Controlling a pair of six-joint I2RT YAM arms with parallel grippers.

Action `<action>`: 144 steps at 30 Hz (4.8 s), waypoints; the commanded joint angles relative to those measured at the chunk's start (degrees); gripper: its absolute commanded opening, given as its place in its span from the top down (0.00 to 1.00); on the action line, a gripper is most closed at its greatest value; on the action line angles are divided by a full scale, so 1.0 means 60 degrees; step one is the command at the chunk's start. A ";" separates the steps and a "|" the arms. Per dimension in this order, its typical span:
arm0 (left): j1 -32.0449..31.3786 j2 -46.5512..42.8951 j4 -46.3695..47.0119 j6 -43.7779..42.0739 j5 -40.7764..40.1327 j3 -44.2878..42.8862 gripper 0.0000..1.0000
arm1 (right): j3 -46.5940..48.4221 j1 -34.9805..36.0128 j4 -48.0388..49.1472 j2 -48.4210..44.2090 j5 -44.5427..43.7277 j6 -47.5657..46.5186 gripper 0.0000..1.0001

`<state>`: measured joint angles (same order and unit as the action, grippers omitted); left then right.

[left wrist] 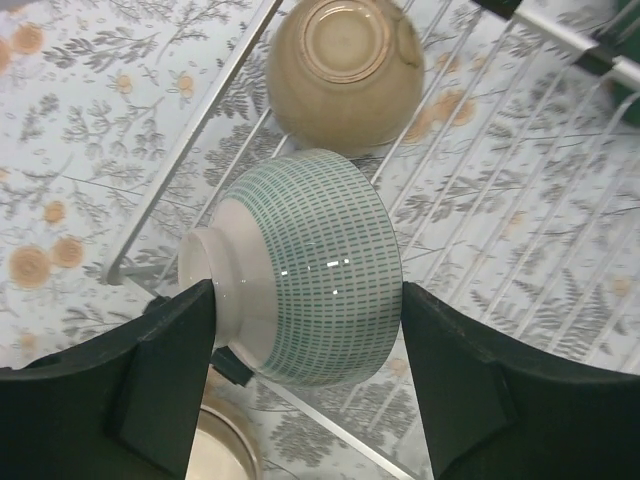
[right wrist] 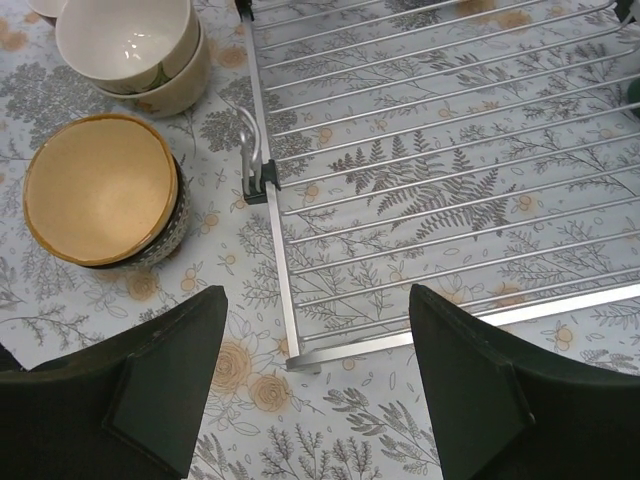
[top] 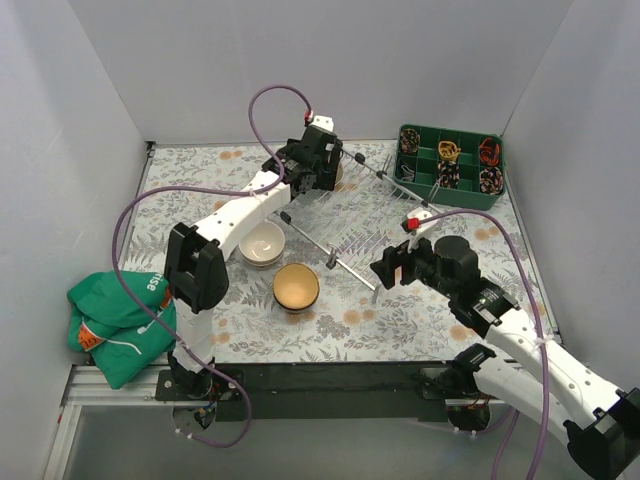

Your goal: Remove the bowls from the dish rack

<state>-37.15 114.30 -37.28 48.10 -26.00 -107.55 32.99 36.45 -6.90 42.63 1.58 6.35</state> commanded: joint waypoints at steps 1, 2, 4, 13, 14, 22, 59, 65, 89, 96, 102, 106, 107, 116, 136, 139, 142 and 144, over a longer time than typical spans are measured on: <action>0.0228 -0.1615 0.0557 0.1650 0.1560 0.0592 1.00 | 0.0580 -0.0010 0.1046 0.0379 0.0746 0.0333 0.18; 0.0258 -0.1807 0.0834 0.2159 0.1826 0.0856 1.00 | 0.0595 -0.0024 0.1308 0.0467 0.0834 0.0377 0.18; 0.0331 -0.2420 0.1216 0.2631 0.2295 0.1384 1.00 | 0.0624 0.0005 0.1777 0.0701 0.1054 0.0377 0.18; 0.0420 -0.4429 0.3515 0.4961 0.4200 0.4343 1.00 | 0.1195 -0.0083 0.3416 0.2136 0.2078 0.0026 0.16; 0.0419 -0.4591 0.3895 0.5107 0.4317 0.4577 1.00 | 0.1268 -0.0098 0.3536 0.2254 0.2254 0.0026 0.16; 0.0419 -0.5778 0.5975 0.6602 0.5606 0.6554 1.00 | 0.1897 -0.0112 0.4445 0.3528 0.3222 -0.0193 0.16; 0.0449 -0.8692 0.5217 0.3368 0.2231 0.8110 0.11 | 0.3523 0.1115 0.0787 0.4072 0.3782 -0.2420 0.99; 0.0696 -0.8987 0.5626 0.1024 -0.0117 0.8606 0.02 | 0.4388 0.2652 -0.1821 0.4232 0.2070 -0.2992 0.99; 0.2733 -0.8590 0.6415 -0.0355 -0.1438 0.9428 0.02 | 0.5604 0.6318 -0.6116 0.8084 -0.2359 -0.2420 0.99; 0.3027 -0.8548 0.6696 -0.0633 -0.1702 0.9692 0.02 | 0.6116 0.6801 -0.6409 0.9095 -0.2696 -0.2465 0.82; 0.3202 -0.8576 0.6623 -0.0443 -0.1351 0.9692 0.02 | 0.6307 0.6875 -0.6716 0.9213 -0.2813 -0.2377 0.49; 0.3232 -0.8577 0.6565 -0.0341 -0.1132 0.9634 0.02 | 0.6600 0.6860 -0.7214 0.8819 -0.2770 -0.2449 0.32; 0.3246 -0.8577 0.6521 -0.0297 -0.1087 0.9634 0.02 | 0.6659 0.6875 -0.7287 0.8716 -0.2696 -0.2580 0.30; 0.3291 -0.8445 0.6316 -0.0018 -0.0384 0.9560 0.02 | 0.7888 0.5617 -0.7625 0.7617 -0.2476 -0.3343 0.16; 0.3291 -0.8063 0.4618 0.0816 0.0741 0.8783 0.02 | 1.2001 0.1280 -0.3878 1.0529 -0.2783 -0.5174 0.05; 0.3291 -0.8546 0.4602 0.0963 0.1080 0.9222 0.02 | 1.2503 0.1016 -0.3235 1.1350 -0.2930 -0.5481 0.05; 0.3291 -0.8796 0.4572 0.0978 0.1111 0.9662 0.02 | 1.2709 0.0796 -0.2225 1.2009 -0.2814 -0.5672 0.05; 0.3291 -0.8767 0.4572 0.0978 0.1052 0.9707 0.02 | 1.2811 0.0606 -0.1753 1.2463 -0.2595 -0.5745 0.05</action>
<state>-17.74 63.75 -7.99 53.06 -20.86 -50.78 106.91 41.69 -27.42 113.89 -15.07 -25.69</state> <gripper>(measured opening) 0.982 0.952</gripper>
